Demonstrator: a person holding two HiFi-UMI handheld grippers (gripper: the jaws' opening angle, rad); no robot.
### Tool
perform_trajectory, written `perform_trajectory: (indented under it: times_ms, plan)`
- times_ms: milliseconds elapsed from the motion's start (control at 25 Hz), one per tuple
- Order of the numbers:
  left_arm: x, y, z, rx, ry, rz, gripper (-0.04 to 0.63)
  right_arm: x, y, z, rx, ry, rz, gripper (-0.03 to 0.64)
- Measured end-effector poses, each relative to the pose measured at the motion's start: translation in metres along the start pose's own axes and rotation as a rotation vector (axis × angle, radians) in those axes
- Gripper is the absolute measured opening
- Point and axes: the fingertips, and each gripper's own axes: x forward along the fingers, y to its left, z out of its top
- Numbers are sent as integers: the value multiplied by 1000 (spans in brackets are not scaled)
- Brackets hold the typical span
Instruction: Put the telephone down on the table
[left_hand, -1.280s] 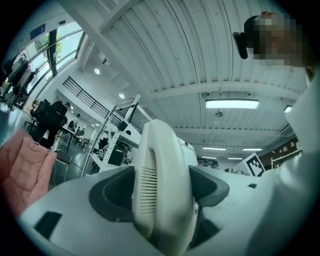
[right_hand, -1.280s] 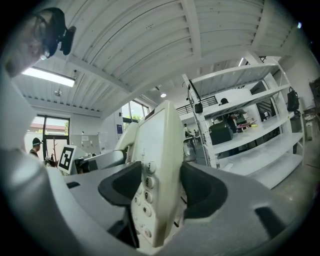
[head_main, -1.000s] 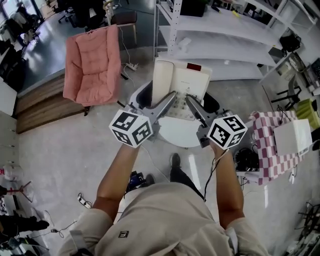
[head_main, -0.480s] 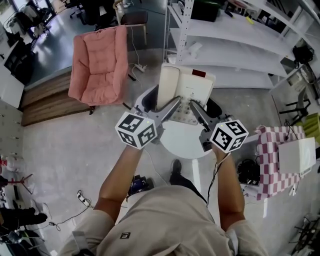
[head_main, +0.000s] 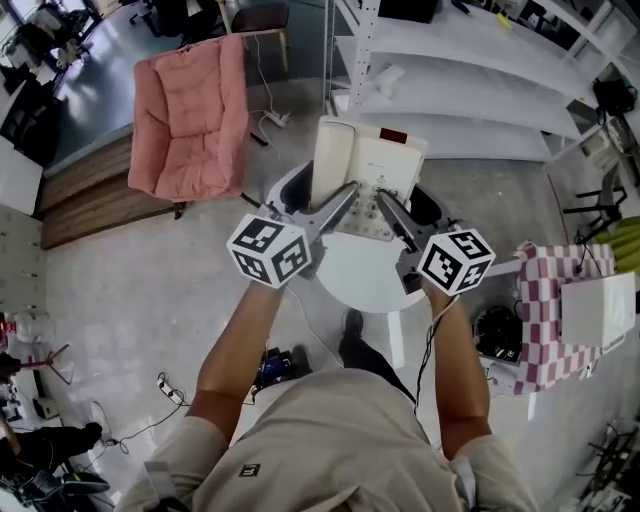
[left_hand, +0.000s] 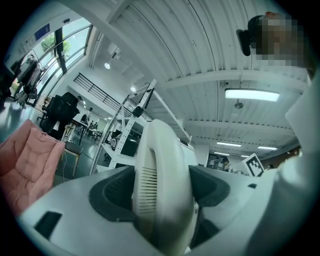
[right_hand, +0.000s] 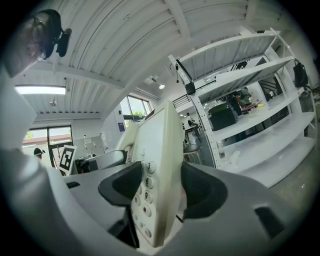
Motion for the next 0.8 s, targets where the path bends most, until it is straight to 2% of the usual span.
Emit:
perform_trajectory:
  times_ms: [800]
  plan:
    - [67,79,-72,-78,139,43,325,69,-86,-56,131,82,-23,247]
